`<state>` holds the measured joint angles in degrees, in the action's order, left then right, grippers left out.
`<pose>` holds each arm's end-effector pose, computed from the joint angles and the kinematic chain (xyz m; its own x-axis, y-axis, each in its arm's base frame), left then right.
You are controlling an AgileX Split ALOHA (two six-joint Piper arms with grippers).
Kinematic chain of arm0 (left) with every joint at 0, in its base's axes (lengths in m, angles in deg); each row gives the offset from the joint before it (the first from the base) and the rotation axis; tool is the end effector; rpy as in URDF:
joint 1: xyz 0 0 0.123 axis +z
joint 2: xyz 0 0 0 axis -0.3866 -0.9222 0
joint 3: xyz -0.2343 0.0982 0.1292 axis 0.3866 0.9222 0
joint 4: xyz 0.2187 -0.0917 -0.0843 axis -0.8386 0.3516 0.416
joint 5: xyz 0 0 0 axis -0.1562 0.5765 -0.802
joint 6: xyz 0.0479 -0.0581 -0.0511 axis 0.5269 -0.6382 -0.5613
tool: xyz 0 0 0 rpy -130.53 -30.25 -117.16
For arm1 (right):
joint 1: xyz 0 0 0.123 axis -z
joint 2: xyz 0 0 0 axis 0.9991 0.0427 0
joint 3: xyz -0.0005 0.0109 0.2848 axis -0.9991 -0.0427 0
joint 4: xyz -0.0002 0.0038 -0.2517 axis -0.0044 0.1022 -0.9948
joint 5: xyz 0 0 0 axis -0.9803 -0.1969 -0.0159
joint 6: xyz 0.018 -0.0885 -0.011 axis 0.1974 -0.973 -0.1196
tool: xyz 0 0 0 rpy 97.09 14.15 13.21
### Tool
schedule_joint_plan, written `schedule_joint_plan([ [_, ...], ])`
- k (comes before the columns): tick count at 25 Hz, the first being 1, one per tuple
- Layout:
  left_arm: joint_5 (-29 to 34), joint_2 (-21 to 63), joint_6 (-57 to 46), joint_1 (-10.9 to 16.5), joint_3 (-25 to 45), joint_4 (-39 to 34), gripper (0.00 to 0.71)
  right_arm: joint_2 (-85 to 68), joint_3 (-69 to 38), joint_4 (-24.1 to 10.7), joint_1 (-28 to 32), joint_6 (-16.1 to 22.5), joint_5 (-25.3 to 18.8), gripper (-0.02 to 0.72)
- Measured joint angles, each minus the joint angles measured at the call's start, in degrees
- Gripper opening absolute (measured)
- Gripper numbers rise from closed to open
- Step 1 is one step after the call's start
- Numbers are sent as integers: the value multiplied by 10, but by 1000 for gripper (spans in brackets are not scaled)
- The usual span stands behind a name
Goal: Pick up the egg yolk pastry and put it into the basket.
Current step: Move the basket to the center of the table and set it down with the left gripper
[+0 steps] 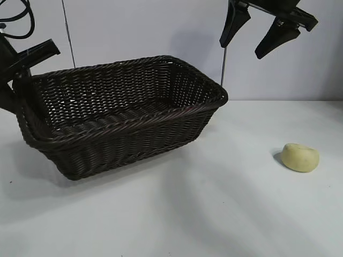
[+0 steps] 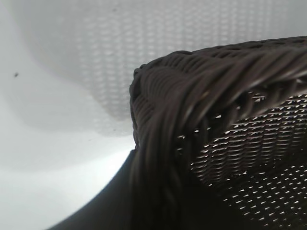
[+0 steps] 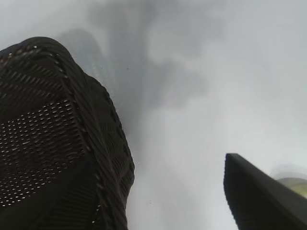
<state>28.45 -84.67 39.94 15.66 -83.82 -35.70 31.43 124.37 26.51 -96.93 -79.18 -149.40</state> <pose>0.3535 -0.0768 0.2174 -0.9460 -0.3216 -0.0395 -0.2772 0.8664 -0.4153 0.4219 0.0939 0.3031 -0.8920 -0.0704 -0.4464 -0.2084 0.9406 0.2681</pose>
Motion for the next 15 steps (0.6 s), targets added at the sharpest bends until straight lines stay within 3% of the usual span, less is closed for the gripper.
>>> schedule_joint_plan([
  [11, 97, -73, 111, -1, -134, -37, 103, 0, 0, 0, 0, 0, 0, 538],
  [15, 121, -97, 143, -13, -175, -42, 103, 0, 0, 0, 0, 0, 0, 538],
])
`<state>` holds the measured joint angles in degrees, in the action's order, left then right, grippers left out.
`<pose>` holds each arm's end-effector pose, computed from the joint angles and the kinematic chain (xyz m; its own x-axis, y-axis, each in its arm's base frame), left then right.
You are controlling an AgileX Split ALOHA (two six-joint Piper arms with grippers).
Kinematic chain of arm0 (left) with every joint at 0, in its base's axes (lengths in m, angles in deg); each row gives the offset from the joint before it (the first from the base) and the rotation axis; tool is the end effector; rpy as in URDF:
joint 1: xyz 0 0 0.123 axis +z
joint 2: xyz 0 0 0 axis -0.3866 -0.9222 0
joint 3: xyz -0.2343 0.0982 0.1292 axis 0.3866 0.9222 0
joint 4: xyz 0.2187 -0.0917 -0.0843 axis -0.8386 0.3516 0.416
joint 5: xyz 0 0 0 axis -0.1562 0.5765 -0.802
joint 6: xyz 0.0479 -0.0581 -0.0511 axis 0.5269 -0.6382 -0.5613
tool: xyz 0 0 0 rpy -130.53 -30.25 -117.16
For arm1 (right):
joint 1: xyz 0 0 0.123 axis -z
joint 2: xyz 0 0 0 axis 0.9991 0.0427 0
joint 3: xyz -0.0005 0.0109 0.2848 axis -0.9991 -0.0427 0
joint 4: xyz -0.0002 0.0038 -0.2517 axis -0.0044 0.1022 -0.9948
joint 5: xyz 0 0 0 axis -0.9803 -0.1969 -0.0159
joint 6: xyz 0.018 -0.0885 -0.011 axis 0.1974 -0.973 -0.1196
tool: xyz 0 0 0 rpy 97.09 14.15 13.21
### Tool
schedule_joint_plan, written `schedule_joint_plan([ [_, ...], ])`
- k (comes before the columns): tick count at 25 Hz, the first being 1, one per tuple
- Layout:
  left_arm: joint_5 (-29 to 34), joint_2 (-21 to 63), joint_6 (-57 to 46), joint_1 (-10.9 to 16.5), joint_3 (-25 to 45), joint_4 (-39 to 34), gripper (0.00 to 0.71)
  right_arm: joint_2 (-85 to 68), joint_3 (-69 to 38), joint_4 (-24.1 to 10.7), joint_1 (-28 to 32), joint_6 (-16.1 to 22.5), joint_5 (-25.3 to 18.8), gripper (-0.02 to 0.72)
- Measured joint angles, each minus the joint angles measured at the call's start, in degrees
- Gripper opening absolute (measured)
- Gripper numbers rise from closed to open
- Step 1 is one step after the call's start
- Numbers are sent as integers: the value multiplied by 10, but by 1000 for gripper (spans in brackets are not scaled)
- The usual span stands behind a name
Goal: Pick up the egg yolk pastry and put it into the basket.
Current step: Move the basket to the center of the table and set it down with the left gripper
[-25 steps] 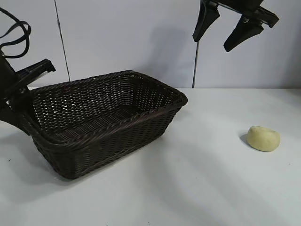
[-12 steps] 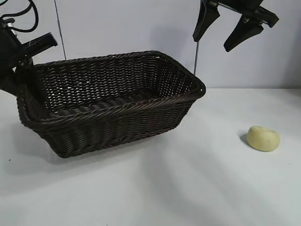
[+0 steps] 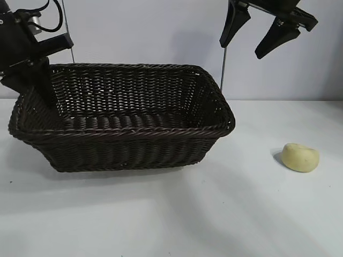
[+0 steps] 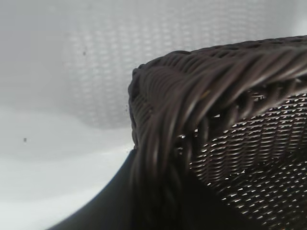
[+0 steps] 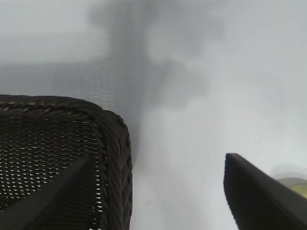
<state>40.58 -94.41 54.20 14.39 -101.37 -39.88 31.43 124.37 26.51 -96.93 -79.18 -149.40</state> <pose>0.3963 -0.0898 0.2267 -0.9953 0.0347 -0.0906 0.0647 0.9332 -0.3535 0.4219 0.0939 0.3031 -0.8920 -0.0704 -0.4464 -0.2084 0.9406 0.2681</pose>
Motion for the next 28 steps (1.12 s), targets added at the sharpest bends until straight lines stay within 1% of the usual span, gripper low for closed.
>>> schedule_joint_plan([
  [2, 18, -14, 16, -12, -18, 0, 103, 0, 0, 0, 0, 0, 0, 538],
  [5, 28, -39, 29, -33, -41, 0, 103, 0, 0, 1, 0, 0, 0, 538],
  [9, 28, -81, 32, -46, -76, 2, 103, 0, 0, 1, 0, 0, 0, 538],
  [15, 28, -122, 32, -46, -110, 8, 103, 0, 0, 2, 0, 0, 0, 538],
  [18, 28, -136, 32, -46, -111, 6, 103, 0, 0, 2, 0, 0, 0, 538],
  [22, 24, -153, 32, -39, -111, 13, 101, 0, 0, 2, 0, 0, 0, 538],
  [28, 19, -158, 33, -33, -111, 18, 101, 0, 0, 2, 0, 0, 0, 538],
])
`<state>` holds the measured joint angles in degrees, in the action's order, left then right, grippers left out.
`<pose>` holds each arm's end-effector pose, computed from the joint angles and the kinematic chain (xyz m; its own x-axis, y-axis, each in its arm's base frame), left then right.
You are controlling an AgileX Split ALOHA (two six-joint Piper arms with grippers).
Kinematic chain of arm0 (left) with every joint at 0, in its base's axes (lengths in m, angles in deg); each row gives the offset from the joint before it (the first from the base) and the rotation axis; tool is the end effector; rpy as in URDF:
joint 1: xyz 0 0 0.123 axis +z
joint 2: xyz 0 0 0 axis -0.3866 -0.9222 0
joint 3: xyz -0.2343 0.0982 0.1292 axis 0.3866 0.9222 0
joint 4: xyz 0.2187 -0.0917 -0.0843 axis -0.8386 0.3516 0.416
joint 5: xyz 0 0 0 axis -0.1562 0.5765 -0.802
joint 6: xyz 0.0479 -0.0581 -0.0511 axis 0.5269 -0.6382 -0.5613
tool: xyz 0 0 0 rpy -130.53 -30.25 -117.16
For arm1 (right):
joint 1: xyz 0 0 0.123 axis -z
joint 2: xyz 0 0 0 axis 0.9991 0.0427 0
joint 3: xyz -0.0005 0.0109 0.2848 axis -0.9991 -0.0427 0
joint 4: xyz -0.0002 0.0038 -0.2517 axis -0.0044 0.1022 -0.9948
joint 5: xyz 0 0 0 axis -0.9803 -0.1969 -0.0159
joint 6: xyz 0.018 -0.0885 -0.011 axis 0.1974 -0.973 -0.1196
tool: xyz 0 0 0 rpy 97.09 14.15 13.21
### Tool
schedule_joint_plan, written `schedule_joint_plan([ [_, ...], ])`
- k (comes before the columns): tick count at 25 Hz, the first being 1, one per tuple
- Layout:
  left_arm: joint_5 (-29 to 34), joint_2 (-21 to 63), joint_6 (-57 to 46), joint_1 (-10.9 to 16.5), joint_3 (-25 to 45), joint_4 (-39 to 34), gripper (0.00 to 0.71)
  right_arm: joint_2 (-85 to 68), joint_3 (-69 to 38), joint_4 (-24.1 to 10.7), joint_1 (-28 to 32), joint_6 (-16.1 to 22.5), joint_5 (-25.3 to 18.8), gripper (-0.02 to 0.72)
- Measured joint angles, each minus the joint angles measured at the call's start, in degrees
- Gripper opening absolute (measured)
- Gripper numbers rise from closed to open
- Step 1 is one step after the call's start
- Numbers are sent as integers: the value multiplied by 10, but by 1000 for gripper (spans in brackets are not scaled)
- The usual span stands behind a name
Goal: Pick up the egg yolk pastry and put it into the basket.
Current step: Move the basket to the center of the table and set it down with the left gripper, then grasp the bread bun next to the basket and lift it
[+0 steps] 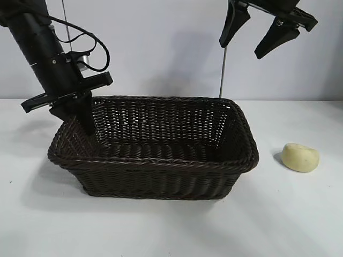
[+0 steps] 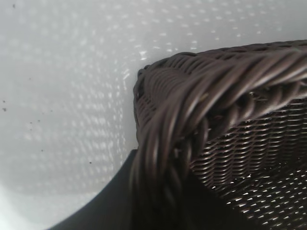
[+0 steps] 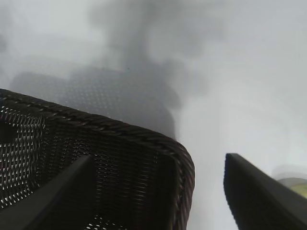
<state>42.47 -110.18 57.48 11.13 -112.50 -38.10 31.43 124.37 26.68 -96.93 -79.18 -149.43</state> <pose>0.4349 -0.1242 0.1579 -0.9894 0.1451 0.0022 0.1337 0.9172 -0.3752 0.4219 0.0941 0.3032 -0.8925 -0.0691 -0.4458 -0.2081 0.9398 0.2709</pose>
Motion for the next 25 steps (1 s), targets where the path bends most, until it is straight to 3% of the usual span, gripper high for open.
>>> schedule_joint_plan([
  [3, -2, 0, 0, 0, 0, 2, 143, 0, 0, 0, 0, 0, 0, 538],
  [8, -6, 0, 0, 0, -1, 7, 433, 0, 0, 0, 0, 0, 0, 538],
  [10, -5, 0, 0, 0, -1, 7, 478, 0, 0, 0, 0, 0, 0, 538],
  [25, 12, 112, 0, 0, -2, -38, 508, 0, 0, 0, 0, 0, 0, 538],
])
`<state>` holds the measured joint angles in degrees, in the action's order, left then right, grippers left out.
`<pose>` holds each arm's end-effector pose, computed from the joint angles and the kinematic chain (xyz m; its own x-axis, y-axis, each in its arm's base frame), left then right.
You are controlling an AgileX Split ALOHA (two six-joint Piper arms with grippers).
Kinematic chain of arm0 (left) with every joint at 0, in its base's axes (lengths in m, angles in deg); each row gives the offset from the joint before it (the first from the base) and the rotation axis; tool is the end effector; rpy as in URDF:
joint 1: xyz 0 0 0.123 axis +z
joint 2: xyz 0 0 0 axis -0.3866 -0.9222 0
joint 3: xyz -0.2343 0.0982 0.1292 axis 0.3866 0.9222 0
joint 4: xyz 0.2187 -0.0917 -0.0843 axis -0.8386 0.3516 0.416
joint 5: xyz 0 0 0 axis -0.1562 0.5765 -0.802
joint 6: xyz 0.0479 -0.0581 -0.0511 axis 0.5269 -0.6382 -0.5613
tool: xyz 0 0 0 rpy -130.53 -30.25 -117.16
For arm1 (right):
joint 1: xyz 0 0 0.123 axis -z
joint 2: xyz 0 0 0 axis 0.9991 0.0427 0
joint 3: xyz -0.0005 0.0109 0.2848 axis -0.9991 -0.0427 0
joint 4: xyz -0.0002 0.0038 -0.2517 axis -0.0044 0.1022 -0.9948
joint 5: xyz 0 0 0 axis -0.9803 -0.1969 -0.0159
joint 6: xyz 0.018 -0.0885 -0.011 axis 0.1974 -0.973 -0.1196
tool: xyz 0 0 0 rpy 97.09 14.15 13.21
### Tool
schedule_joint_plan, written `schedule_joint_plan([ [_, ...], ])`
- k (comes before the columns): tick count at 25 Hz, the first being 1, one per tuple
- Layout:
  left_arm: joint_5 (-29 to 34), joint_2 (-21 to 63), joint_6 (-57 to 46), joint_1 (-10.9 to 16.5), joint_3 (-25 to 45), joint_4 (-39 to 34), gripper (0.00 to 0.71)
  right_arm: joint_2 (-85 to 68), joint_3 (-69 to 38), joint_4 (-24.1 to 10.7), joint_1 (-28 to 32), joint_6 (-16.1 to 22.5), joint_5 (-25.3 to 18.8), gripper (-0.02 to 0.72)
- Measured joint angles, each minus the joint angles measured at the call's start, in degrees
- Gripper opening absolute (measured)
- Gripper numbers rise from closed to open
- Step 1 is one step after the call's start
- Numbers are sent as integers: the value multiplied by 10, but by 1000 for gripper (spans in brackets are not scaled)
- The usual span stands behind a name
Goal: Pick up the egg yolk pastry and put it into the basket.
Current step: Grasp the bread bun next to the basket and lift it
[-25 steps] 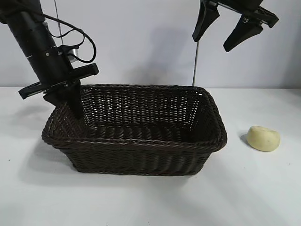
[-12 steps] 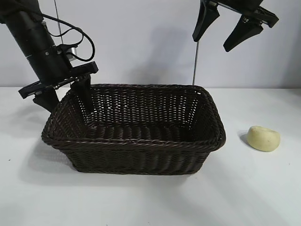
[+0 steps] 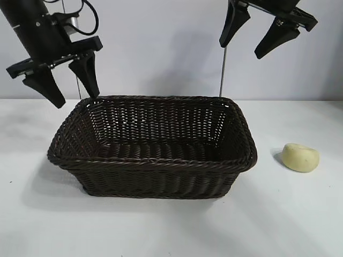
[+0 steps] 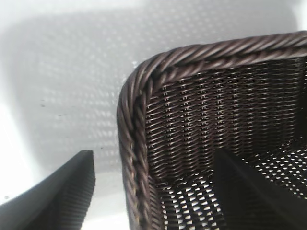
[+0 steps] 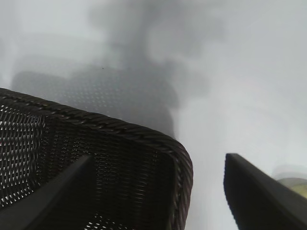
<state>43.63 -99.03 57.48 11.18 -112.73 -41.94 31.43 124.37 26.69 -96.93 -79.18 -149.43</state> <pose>0.4193 -0.1155 0.2432 -0.9686 0.1723 -0.1790 0.2228 0.9213 -0.3187 0.4218 0.0941 0.3032 -0.8925 -0.0690 -0.4458 -0.2081 0.9398 0.2711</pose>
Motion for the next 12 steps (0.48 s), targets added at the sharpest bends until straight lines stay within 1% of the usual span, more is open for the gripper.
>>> schedule_joint_plan([
  [6, 7, 69, 0, 0, 5, -2, 508, 0, 0, 0, 0, 0, 0, 538],
  [9, 8, 100, 0, 0, 34, 3, 508, 0, 0, 0, 0, 0, 0, 538],
  [12, 2, 125, 0, 0, 77, 30, 508, 0, 0, 0, 0, 0, 0, 538],
])
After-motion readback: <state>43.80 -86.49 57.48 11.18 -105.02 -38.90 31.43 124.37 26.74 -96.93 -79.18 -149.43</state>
